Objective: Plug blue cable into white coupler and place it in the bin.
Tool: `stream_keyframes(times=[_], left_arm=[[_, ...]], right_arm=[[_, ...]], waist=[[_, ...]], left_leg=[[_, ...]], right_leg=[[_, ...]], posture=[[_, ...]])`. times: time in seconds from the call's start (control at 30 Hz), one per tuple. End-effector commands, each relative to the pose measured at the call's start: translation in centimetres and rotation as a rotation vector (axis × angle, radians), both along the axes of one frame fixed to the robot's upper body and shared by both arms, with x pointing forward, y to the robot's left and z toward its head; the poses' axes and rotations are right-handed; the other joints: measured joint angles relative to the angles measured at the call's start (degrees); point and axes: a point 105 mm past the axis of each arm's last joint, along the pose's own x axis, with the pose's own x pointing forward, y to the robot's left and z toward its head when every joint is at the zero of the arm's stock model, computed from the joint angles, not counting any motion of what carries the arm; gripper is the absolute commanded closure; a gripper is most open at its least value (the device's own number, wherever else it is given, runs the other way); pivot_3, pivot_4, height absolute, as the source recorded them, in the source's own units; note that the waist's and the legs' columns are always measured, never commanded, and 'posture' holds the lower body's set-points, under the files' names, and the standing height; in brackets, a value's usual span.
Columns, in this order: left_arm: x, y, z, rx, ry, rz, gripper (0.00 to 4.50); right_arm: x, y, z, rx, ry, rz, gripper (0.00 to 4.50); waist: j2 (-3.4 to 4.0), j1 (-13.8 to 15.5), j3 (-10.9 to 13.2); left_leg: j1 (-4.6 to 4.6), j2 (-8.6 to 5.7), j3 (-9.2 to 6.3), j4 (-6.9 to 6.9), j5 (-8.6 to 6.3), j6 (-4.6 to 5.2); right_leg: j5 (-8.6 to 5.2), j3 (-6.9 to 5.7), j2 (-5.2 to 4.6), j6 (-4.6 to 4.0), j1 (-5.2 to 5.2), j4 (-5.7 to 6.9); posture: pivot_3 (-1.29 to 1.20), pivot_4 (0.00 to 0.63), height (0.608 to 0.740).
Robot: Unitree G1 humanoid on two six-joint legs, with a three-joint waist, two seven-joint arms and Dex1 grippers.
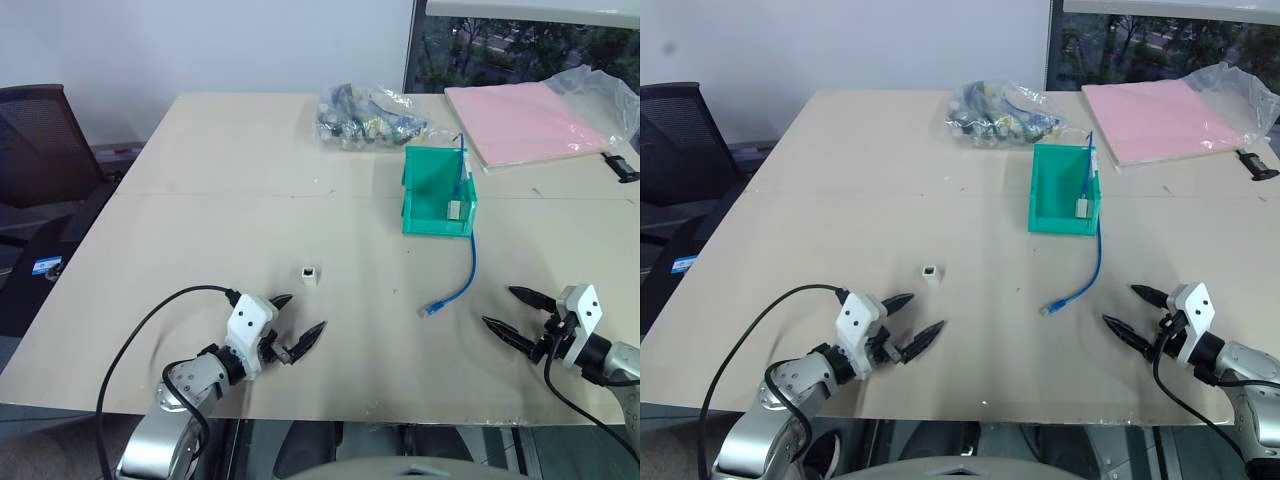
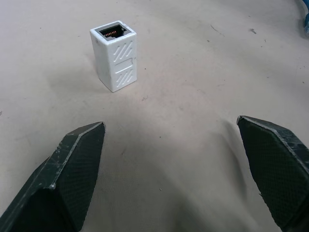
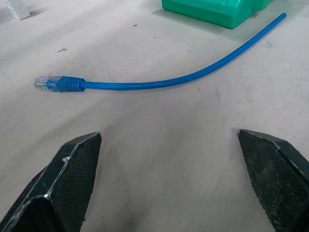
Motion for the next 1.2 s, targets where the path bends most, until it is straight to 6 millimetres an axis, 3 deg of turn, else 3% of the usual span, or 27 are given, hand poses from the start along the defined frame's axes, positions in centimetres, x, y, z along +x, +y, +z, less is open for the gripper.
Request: stream_keyframes(times=[0.03,0.67,0.77,1.0,1.2], left_arm=[[-0.6,-0.1,-0.9,0.024,0.057,-0.021,0.0],[-0.7,-1.1,0.5,0.019,0.055,-0.069,0.0],[-1.0,-1.7,1.4,0.047,0.026,-0.163,0.0],[-1.6,-5.2,7.1,-0.044,-0.007,-0.55,0.0],[-2.0,-6.1,8.6,-0.011,-0.027,-0.708,0.0]], right_arm=[[0.1,-0.3,0.7,-0.011,-0.035,0.004,0.06],[-0.5,-0.8,0.7,-0.054,-0.016,0.045,0.06],[-0.8,-0.5,1.4,-0.071,-0.018,0.113,0.06],[0.1,3.3,3.8,-0.209,-0.063,0.426,0.06],[1.7,6.2,4.1,-0.319,-0.121,0.573,0.06]], waist=[[0.0,0.0,0.0],[-0.03,0.1,0.0],[-0.04,0.1,0.0],[-0.45,-0.3,0.4],[-0.58,-0.9,0.6]], left_leg=[[0.0,0.0,0.0,0.0,0.0,0.0],[-0.04,-0.01,0.0,-0.08,0.0,0.0],[-0.05,-0.01,0.0,-0.08,0.0,0.0],[-0.03,0.04,-0.03,-0.1,0.01,0.0],[-0.26,0.03,0.02,-0.11,0.01,-0.02]], right_leg=[[0.0,0.0,0.0,0.0,0.0,0.0],[0.0,-0.03,-0.03,0.0,-0.01,-0.13],[0.0,-0.03,-0.03,0.0,-0.01,-0.14],[0.0,-0.06,0.06,0.0,-0.07,-0.06],[0.0,-0.04,0.34,0.04,-0.32,-0.11]], posture=[[0.0,0.15,0.74],[0.0,0.15,0.74],[0.0,0.15,0.74],[0.0,0.15,0.74],[0.0,0.15,0.74]])
